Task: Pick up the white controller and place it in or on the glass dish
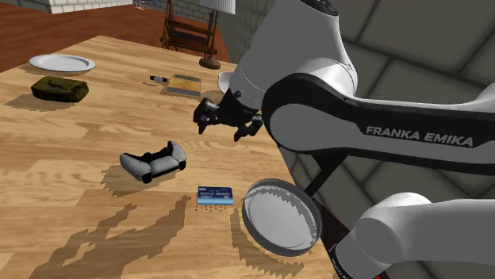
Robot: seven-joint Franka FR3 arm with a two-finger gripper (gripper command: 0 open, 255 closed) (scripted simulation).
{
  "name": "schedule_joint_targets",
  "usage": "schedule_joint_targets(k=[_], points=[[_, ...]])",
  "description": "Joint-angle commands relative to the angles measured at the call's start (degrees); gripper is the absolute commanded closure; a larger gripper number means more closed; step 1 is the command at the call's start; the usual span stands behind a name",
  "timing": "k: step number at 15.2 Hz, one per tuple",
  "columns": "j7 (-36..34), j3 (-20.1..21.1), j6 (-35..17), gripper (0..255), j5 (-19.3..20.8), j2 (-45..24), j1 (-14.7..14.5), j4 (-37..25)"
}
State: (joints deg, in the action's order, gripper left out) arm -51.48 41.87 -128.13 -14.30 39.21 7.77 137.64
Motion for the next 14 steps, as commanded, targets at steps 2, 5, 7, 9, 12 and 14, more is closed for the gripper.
schedule_joint_targets(k=[2,5,7,9,12,14], points=[[-7.44,7.29,-4.20,0,2.02,-3.64,5.27,-3.57],[-15.13,15.93,-7.33,0,5.43,-7.20,12.80,-8.30],[-20.33,22.59,-8.79,0,8.12,-9.16,19.12,-11.95],[-24.85,29.46,-9.66,0,10.43,-10.35,25.98,-15.67],[-25.25,32.34,-11.66,0,11.01,-11.27,29.05,-15.35],[-25.61,34.42,-12.98,0,11.53,-11.91,31.25,-15.20]])
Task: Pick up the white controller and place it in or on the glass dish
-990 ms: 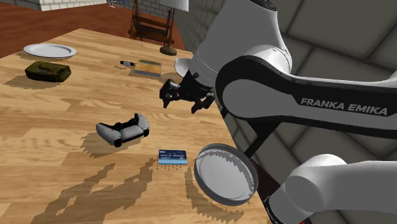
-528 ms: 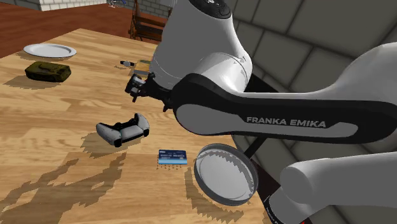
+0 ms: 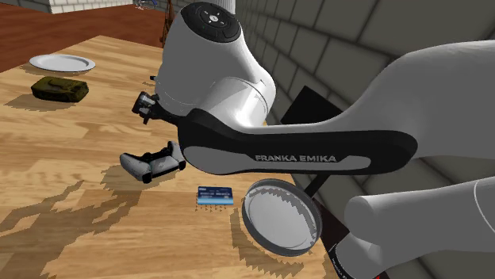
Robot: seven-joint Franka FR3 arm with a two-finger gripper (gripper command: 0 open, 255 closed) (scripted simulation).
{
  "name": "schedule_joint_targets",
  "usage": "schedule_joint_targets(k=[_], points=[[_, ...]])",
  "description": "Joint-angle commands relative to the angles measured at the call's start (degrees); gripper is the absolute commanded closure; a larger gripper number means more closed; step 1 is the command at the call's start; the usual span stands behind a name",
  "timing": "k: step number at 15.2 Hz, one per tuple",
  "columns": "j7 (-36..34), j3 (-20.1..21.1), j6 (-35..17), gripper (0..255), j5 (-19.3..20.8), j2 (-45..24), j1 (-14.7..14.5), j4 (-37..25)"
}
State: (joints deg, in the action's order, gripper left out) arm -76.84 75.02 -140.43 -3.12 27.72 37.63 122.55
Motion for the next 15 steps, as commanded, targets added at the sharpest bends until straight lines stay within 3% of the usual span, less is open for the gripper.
schedule_joint_targets(k=[1,3,10,11,15], points=[[-0.42,2.36,-1.33,0,0.60,-0.72,2.57,-0.05],[-0.67,4.17,-2.35,0,0.96,-1.15,4.51,0.01],[-0.65,4.14,-2.34,0,0.93,-1.13,4.49,0.02],[-0.65,4.14,-2.34,255,0.93,-1.13,4.49,0.02],[-0.65,4.14,-2.34,255,0.93,-1.13,4.49,0.02]])
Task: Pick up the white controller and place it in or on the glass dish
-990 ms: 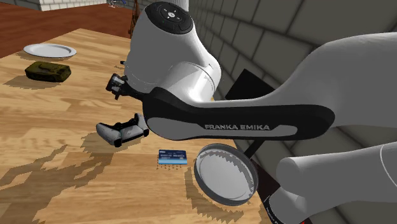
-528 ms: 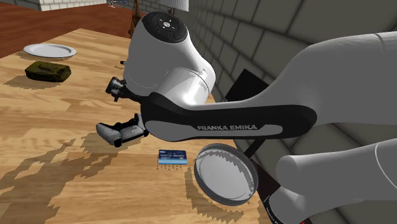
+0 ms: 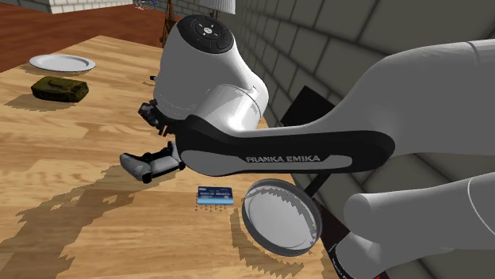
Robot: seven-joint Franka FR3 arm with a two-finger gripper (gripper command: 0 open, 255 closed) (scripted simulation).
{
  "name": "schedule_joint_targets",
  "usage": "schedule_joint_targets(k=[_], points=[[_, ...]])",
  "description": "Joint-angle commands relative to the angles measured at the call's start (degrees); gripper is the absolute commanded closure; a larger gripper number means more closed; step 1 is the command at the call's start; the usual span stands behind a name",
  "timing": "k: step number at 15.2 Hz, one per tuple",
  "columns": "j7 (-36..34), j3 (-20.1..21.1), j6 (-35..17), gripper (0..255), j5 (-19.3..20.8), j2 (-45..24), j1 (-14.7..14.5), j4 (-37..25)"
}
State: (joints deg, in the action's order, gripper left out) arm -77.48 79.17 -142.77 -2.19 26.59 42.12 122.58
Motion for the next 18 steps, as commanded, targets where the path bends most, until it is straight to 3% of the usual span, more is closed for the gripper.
schedule_joint_targets(k=[1,5,6,10,11,18], points=[[0.00,0.00,0.00,255,0.00,0.00,0.00,0.00],[0.00,0.00,0.00,255,0.00,0.00,0.00,0.00],[0.00,0.00,0.00,0,0.00,0.00,0.00,0.00],[-0.38,-14.02,8.50,0,-11.57,-3.42,-13.99,3.37],[-0.15,-16.46,10.15,0,-14.33,-3.29,-16.16,3.96],[-2.39,-9.56,4.49,0,-11.23,-7.50,-10.34,5.39]])
